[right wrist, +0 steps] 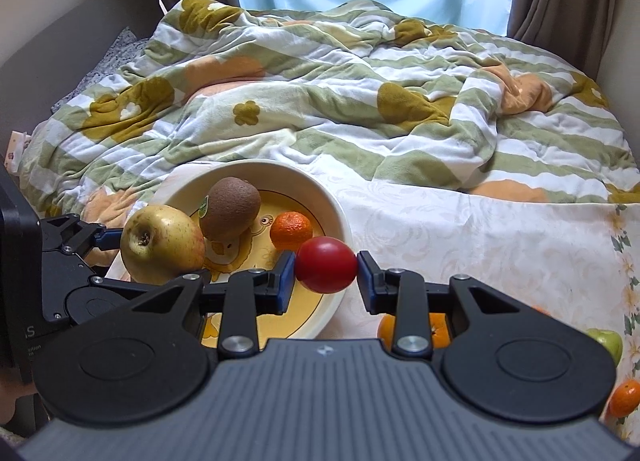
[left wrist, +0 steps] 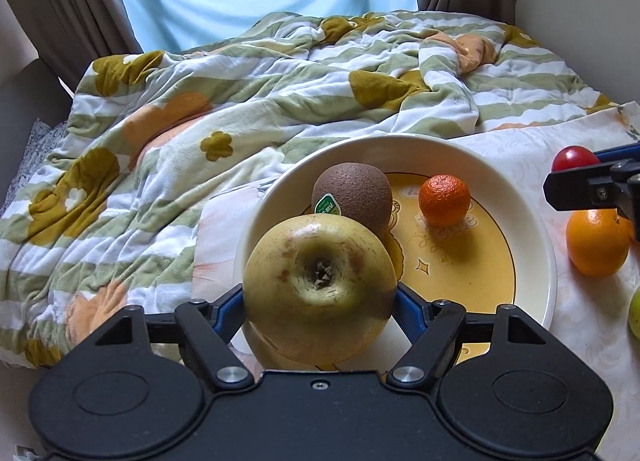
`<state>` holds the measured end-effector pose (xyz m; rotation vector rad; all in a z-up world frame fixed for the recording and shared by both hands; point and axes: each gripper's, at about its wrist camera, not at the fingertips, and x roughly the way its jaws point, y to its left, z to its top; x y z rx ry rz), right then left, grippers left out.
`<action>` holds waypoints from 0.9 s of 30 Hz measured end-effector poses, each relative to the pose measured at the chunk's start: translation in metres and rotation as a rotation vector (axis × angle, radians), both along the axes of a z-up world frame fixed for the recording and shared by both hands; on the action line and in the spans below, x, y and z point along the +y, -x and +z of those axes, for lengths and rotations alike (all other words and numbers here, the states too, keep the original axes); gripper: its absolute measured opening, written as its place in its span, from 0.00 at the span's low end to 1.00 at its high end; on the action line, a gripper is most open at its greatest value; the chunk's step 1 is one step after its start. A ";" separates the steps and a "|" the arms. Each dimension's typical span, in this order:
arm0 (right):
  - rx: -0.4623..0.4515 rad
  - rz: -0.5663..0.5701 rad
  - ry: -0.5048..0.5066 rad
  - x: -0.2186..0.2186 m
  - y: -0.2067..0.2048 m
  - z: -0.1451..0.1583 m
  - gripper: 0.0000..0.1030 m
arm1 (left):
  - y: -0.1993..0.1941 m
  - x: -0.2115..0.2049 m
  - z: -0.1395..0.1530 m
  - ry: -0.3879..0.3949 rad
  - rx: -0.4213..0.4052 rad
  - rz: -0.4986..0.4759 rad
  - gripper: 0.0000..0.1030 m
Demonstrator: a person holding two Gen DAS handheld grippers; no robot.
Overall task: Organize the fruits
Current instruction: 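Carry the yellow apple and red tomato in both tools over the white bowl, then open the left tool on the apple while the right tool releases the tomato into the bowl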
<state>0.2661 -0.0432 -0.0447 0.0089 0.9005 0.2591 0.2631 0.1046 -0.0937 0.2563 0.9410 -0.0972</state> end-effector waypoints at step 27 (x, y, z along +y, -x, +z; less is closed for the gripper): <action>-0.005 0.157 0.028 0.040 -0.018 -0.031 0.47 | 0.054 0.016 0.023 0.102 -0.022 0.042 0.97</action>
